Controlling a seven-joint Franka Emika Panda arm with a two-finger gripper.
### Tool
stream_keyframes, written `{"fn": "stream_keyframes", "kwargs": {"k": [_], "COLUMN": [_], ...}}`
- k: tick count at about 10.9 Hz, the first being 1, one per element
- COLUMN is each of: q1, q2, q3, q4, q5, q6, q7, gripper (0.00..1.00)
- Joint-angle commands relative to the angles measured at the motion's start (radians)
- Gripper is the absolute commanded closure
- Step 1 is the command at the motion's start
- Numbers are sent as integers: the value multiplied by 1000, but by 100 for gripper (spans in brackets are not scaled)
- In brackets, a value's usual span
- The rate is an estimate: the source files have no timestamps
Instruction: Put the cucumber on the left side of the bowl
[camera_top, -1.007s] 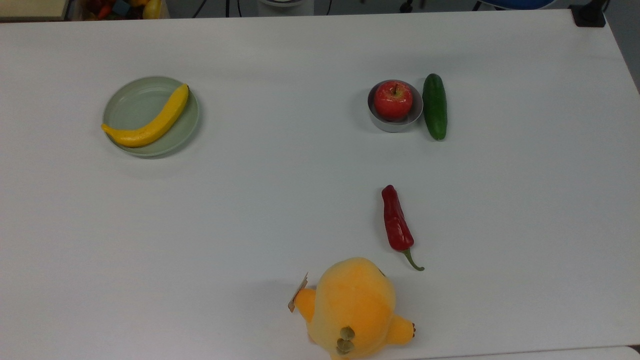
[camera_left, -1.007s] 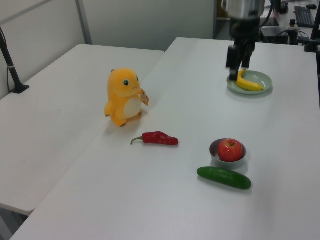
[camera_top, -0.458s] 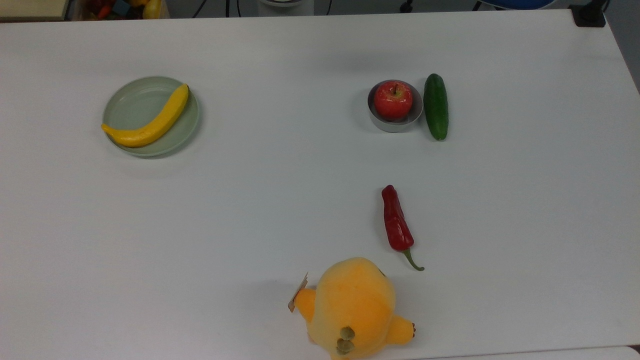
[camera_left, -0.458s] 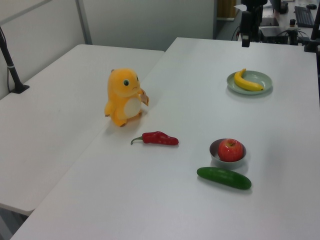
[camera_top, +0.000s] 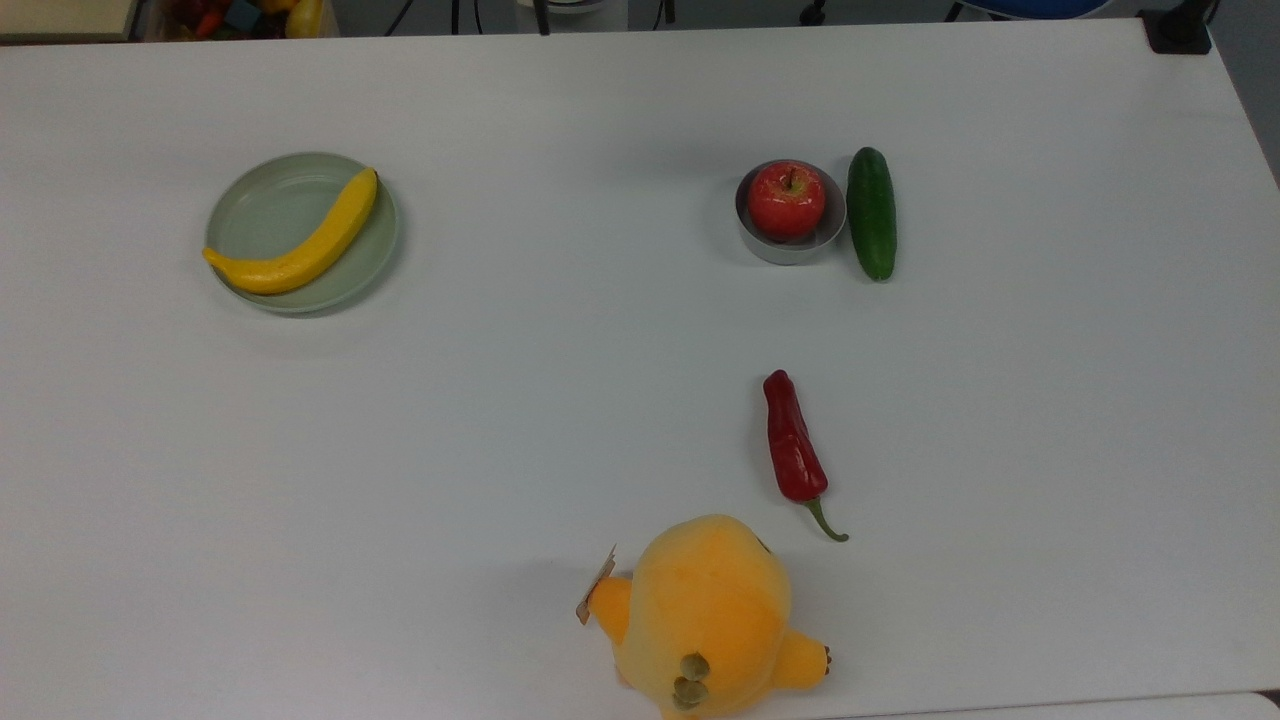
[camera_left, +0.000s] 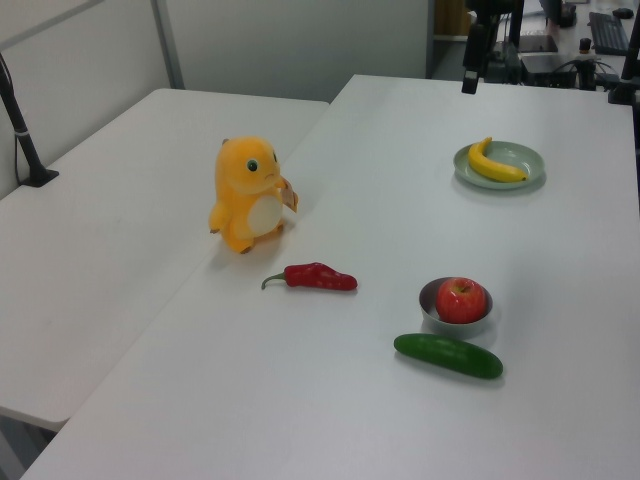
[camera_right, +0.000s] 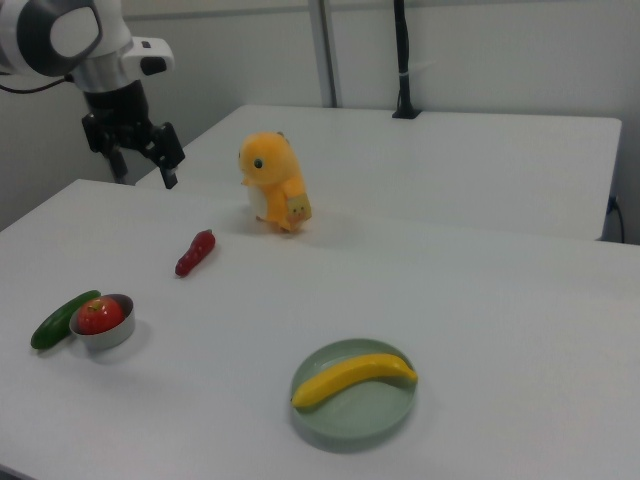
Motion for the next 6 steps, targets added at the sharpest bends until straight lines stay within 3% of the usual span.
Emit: {"fn": "stream_keyframes", "kwargs": {"k": [1, 6], "q1": [-19, -25], "q2": [-5, -8], "q3": [-3, 0], "q4": [-16, -16], "q5": [8, 5], "q6": [45, 41], "q7": [-96, -94], "gripper": [0, 0]}}
